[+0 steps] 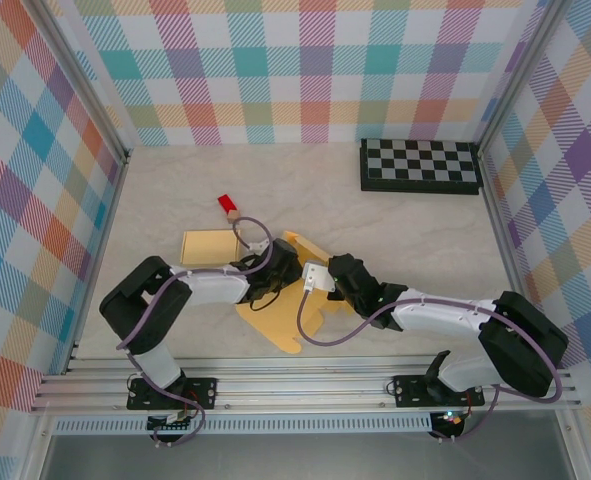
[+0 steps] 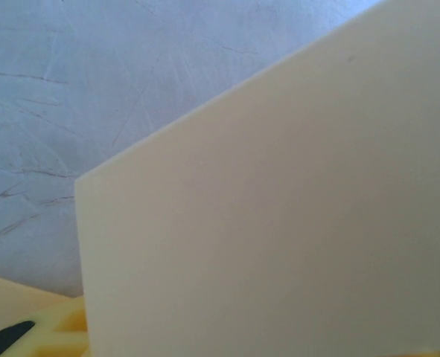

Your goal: Fold the paper box

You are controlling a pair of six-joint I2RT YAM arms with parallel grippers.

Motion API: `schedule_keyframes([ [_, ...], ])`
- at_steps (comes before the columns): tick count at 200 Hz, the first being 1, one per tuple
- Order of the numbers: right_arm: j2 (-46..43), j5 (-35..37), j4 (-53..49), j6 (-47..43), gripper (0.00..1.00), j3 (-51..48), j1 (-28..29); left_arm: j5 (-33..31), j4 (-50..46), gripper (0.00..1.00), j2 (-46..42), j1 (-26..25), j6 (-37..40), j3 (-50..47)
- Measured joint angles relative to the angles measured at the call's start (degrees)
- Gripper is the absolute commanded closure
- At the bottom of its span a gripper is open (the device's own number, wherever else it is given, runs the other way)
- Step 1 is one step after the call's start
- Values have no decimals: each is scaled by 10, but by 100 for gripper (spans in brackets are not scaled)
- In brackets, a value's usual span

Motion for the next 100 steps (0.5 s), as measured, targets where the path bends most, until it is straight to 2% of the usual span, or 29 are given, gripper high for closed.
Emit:
schedule_keyframes([
  [46, 2, -2, 2, -32, 100, 0, -3, -16, -200, 52, -97, 17, 136, 75],
  [73, 5, -24, 2, -70, 100, 8, -14, -11, -233, 51, -190, 46, 196, 84],
  [100, 6, -45, 2, -114, 100, 20, -22, -5, -250, 44, -290, 85, 236, 58],
])
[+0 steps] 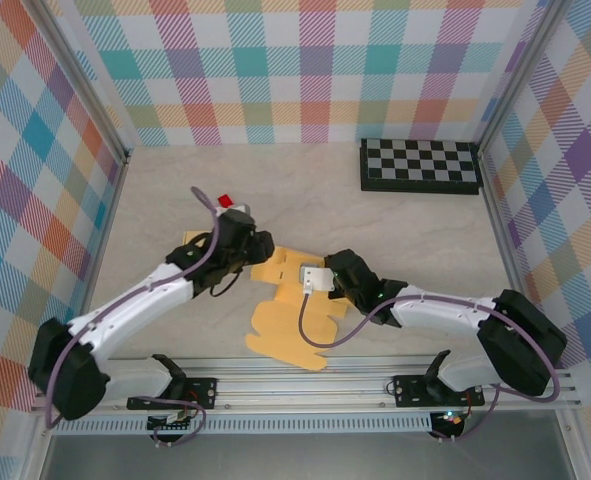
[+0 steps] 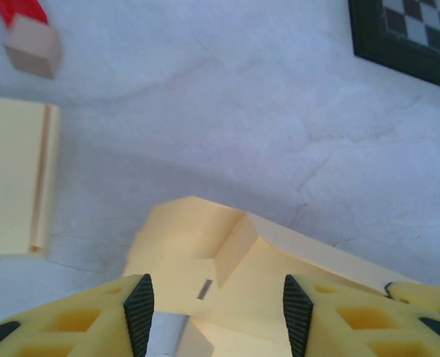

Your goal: Fold the paper box

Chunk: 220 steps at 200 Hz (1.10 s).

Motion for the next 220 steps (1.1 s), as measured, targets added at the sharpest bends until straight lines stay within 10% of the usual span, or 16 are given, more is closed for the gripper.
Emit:
schedule_keyframes([
  [73, -4, -77, 46, -150, 100, 5, -28, 5, -28, 53, -44, 99, 91, -70],
  [220, -112, -205, 71, -296, 100, -65, -42, 55, 318, 49, -268, 2, 152, -440],
])
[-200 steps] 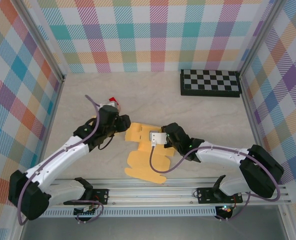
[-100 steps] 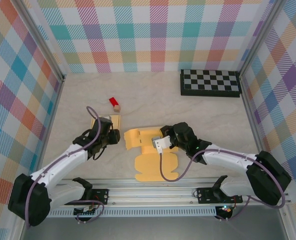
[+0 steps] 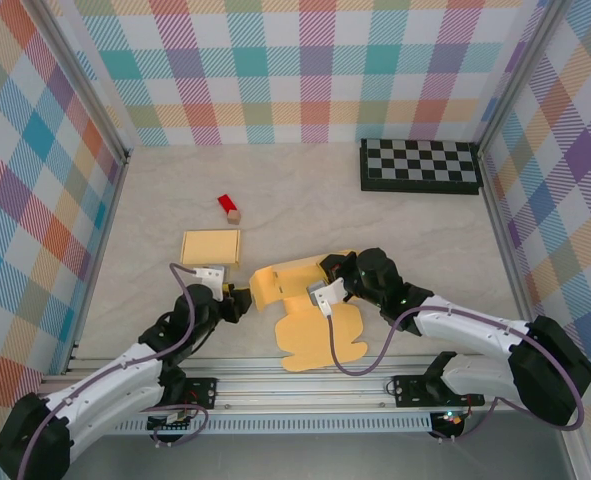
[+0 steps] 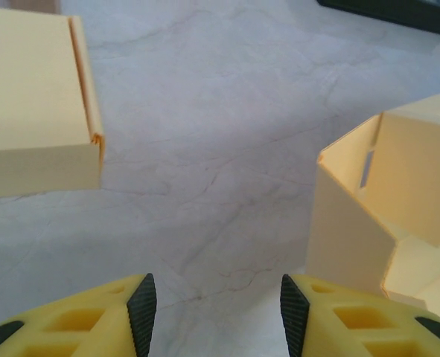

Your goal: Fold the paper box

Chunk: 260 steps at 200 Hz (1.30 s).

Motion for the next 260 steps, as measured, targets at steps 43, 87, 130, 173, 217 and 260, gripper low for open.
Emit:
schedule_keyframes([
  [43, -3, 3, -2, -13, 100, -8, 6, 21, 32, 49, 94, -12, 12, 29],
  [87, -11, 21, 9, -17, 100, -22, 28, 43, 57, 48, 102, -30, 18, 37],
  [130, -9, 33, 16, -17, 100, -22, 41, 57, 88, 47, 137, -56, 20, 37],
  [173, -5, 47, 21, -17, 100, -23, 50, 55, 95, 45, 172, -79, 17, 57],
  [217, -3, 88, 47, -17, 100, -39, 80, 42, 91, 44, 207, -112, 12, 82],
  [260, 10, 104, 69, -16, 100, -47, 84, 7, 65, 42, 187, -123, 11, 82],
])
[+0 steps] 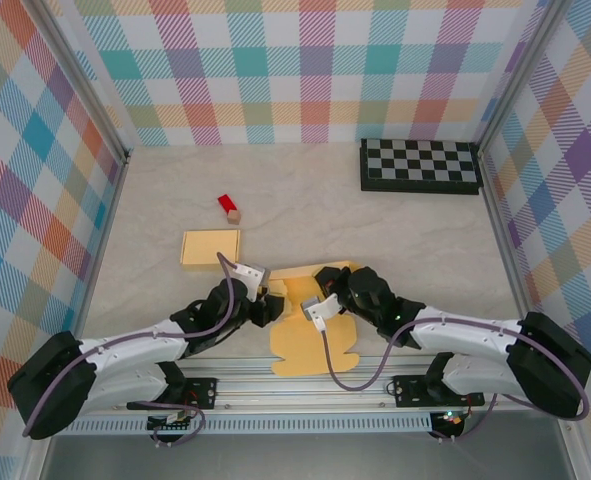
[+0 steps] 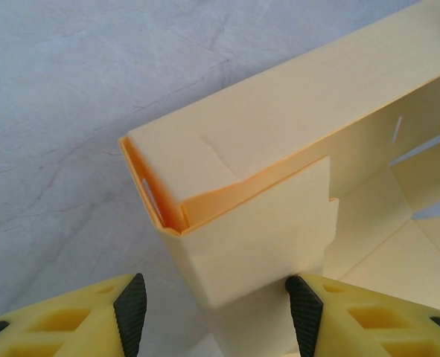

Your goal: Fold the paper box

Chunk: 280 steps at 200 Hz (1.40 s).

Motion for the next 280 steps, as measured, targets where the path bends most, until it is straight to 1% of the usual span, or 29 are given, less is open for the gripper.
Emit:
schedule_keyframes([
  [15, 19, 0, 17, 2, 100, 2, -7, -28, -15, 39, -16, -1, 3, 1],
  [33, 47, -1, 32, 2, 100, 14, -24, -78, -41, 37, -20, -1, 19, 19],
  [50, 71, -9, 40, 2, 100, 35, -42, -122, -57, 37, -7, 4, 43, 56],
  [64, 83, -19, 44, 2, 100, 50, -54, -138, -58, 36, 17, 16, 57, 90],
  [88, 99, -36, 44, 2, 100, 70, -64, -135, -58, 37, 71, 38, 69, 140],
  [121, 110, -53, 27, 4, 100, 80, -74, -102, -69, 37, 122, 42, 61, 170],
  [148, 106, -84, -7, 27, 100, 86, -88, -81, -82, 37, 113, 42, 40, 167],
  [165, 99, -105, -35, 52, 100, 96, -103, -65, -82, 38, 88, 42, 26, 153],
  [188, 92, -126, -47, 83, 100, 100, -122, -47, -82, 37, 59, 42, 5, 139],
  [197, 90, -131, -51, 95, 100, 100, -129, -42, -84, 34, 52, 42, -3, 136],
  [203, 88, -134, -54, 103, 100, 100, -134, -41, -84, 25, 49, 42, -7, 134],
  [209, 86, -137, -56, 110, 100, 100, -137, -41, -88, 12, 46, 42, -13, 133],
  [211, 85, -138, -56, 111, 100, 100, -138, -40, -89, 10, 46, 42, -11, 133],
  [215, 83, -139, -58, 114, 100, 101, -140, -41, -92, 8, 45, 42, -17, 133],
  [238, 82, -140, -67, 123, 100, 111, -142, -43, -120, 6, 42, 42, -25, 137],
  [255, 81, -139, -72, 124, 100, 120, -147, -53, -158, 6, 40, 42, -31, 157],
  [280, 72, -134, -73, 129, 100, 128, -174, -71, -208, 4, 13, 42, -37, 188],
])
